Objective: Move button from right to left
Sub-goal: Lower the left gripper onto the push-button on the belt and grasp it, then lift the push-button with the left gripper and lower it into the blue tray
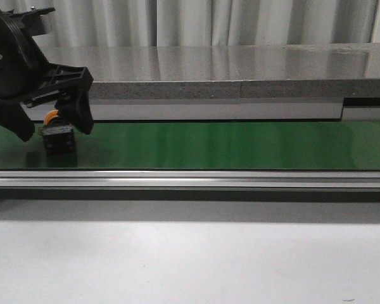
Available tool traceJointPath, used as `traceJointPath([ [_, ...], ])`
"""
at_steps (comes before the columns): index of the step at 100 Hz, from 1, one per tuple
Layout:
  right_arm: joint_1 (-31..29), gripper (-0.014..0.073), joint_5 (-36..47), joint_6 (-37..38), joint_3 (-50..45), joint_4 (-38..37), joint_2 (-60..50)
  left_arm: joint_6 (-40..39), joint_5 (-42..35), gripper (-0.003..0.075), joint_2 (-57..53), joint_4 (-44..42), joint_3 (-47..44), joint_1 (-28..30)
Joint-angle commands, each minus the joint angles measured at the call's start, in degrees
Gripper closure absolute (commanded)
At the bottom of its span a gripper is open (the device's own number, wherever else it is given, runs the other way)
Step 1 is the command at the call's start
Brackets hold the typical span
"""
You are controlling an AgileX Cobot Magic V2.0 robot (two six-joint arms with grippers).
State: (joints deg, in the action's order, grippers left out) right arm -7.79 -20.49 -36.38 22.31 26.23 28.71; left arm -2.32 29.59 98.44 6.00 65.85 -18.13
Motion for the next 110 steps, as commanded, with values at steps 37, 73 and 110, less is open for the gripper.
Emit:
traceJointPath([
  [37, -0.01, 0.0662, 3.79, -0.04, 1.62, 0.92, 0.15, -0.65, -0.37, 0.0497, -2.33, -1.45, 1.81, 0.31],
  [73, -0.01, 0.0662, 3.79, -0.04, 1.62, 0.92, 0.15, -0.65, 4.76, 0.0496, -8.59, -6.0, 1.81, 2.56],
  [110, -0.01, 0.0662, 3.79, -0.04, 1.62, 0.92, 0.15, 2.77, 10.91, 0.0496, -13.28, -13.58, 1.81, 16.14],
])
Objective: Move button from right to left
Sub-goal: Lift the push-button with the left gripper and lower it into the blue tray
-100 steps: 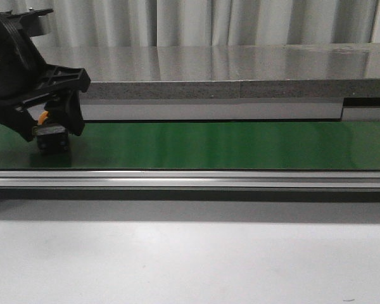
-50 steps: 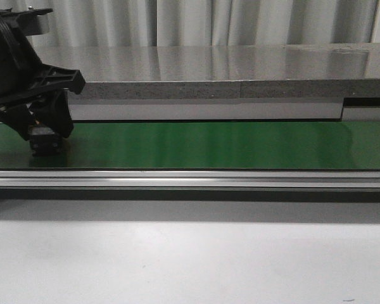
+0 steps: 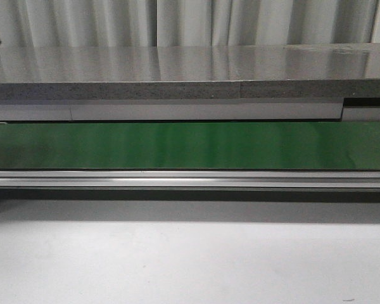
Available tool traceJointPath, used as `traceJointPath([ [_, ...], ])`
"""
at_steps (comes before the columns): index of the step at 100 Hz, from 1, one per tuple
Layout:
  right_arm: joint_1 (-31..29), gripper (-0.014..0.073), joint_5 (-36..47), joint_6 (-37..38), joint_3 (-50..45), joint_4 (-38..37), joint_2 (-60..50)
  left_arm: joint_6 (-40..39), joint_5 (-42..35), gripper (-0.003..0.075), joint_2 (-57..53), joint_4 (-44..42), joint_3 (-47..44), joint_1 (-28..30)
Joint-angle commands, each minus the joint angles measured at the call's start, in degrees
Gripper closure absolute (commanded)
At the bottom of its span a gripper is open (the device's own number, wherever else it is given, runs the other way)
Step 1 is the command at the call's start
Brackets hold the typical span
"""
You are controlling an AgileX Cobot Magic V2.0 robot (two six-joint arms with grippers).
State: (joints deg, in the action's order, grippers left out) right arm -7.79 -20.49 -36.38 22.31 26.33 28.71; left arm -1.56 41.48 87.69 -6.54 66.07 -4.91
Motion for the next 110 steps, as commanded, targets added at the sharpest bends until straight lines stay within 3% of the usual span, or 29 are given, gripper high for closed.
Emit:
traceJointPath([
  [1, -0.01, 0.0662, 3.79, -0.04, 1.62, 0.82, 0.15, 2.61, -0.96, 0.0496, -2.52, -1.03, 1.59, 3.49],
  [36, -0.01, 0.0662, 3.79, -0.04, 1.62, 0.82, 0.15, 8.73, -6.06, 0.0496, -2.03, -1.7, 1.59, 13.86],
  [74, -0.01, 0.0662, 3.79, -0.04, 1.62, 0.82, 0.15, 11.32, -13.66, 0.0496, 6.07, -4.77, 1.59, 16.49],
  [110, -0.01, 0.0662, 3.79, -0.04, 1.62, 0.82, 0.15, 11.32, -16.0, 0.0496, 11.33, -4.61, 1.59, 17.32],
])
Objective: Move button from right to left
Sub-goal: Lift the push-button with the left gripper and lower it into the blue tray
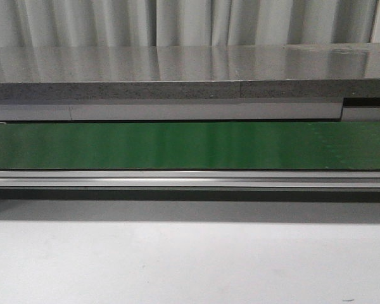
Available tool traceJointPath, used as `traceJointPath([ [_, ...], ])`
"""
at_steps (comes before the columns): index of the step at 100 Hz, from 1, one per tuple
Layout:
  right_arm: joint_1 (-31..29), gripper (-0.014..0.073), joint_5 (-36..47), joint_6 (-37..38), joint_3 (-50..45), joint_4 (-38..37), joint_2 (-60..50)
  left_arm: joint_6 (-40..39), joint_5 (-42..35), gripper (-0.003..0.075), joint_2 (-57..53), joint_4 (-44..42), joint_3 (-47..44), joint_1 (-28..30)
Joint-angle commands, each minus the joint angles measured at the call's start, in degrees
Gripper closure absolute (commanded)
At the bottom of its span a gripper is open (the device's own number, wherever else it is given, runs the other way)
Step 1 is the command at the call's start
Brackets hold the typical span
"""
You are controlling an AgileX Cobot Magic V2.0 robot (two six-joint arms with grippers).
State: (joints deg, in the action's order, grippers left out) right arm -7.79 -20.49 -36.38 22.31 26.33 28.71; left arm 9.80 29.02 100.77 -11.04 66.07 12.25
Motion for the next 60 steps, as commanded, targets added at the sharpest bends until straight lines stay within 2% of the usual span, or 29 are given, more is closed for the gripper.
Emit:
traceJointPath([
  [1, -0.01, 0.0662, 3.79, -0.04, 1.62, 0.82, 0.15, -0.04, -3.82, 0.0496, -1.75, -0.11, 1.59, 0.15],
  [49, -0.01, 0.0662, 3.74, -0.04, 1.62, 0.82, 0.15, -0.04, -4.72, 0.049, 1.78, 1.31, 1.59, 0.15],
  [60, -0.01, 0.0662, 3.74, -0.04, 1.62, 0.82, 0.15, -0.04, -4.78, 0.0414, 1.78, 1.31, 1.59, 0.15],
])
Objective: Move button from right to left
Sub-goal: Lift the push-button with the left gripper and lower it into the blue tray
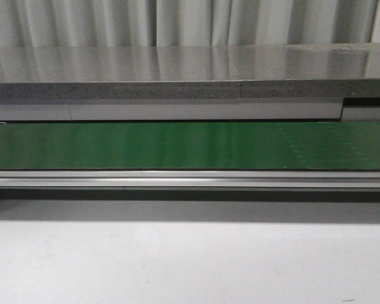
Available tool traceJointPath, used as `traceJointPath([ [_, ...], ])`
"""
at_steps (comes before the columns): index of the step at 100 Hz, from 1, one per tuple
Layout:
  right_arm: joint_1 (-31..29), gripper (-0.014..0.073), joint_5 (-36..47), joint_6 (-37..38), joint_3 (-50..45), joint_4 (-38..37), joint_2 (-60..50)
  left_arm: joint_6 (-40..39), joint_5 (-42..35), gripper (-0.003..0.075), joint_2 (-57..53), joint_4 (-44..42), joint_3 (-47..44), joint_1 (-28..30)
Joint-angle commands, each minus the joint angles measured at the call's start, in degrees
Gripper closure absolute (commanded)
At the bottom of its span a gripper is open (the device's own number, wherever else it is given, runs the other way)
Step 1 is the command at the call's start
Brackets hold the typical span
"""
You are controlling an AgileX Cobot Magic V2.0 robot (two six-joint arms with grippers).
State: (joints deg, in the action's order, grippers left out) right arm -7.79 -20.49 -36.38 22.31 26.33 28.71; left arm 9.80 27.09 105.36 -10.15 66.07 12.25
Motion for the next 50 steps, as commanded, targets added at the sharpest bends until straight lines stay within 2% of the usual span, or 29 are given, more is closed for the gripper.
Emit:
traceJointPath([
  [1, -0.01, 0.0662, 3.74, -0.04, 1.62, 0.82, 0.15, -0.04, -2.85, 0.0398, -2.81, 0.41, 1.59, 0.15],
  [15, -0.01, 0.0662, 3.74, -0.04, 1.62, 0.82, 0.15, -0.04, -2.85, 0.0235, -2.81, 0.41, 1.59, 0.29],
  [22, -0.01, 0.0662, 3.74, -0.04, 1.62, 0.82, 0.15, -0.04, -2.85, 0.0191, -2.81, 0.41, 1.59, 0.42],
  [50, -0.01, 0.0662, 3.74, -0.04, 1.62, 0.82, 0.15, -0.04, -1.47, 0.0185, -3.54, -1.39, 2.67, 0.55],
])
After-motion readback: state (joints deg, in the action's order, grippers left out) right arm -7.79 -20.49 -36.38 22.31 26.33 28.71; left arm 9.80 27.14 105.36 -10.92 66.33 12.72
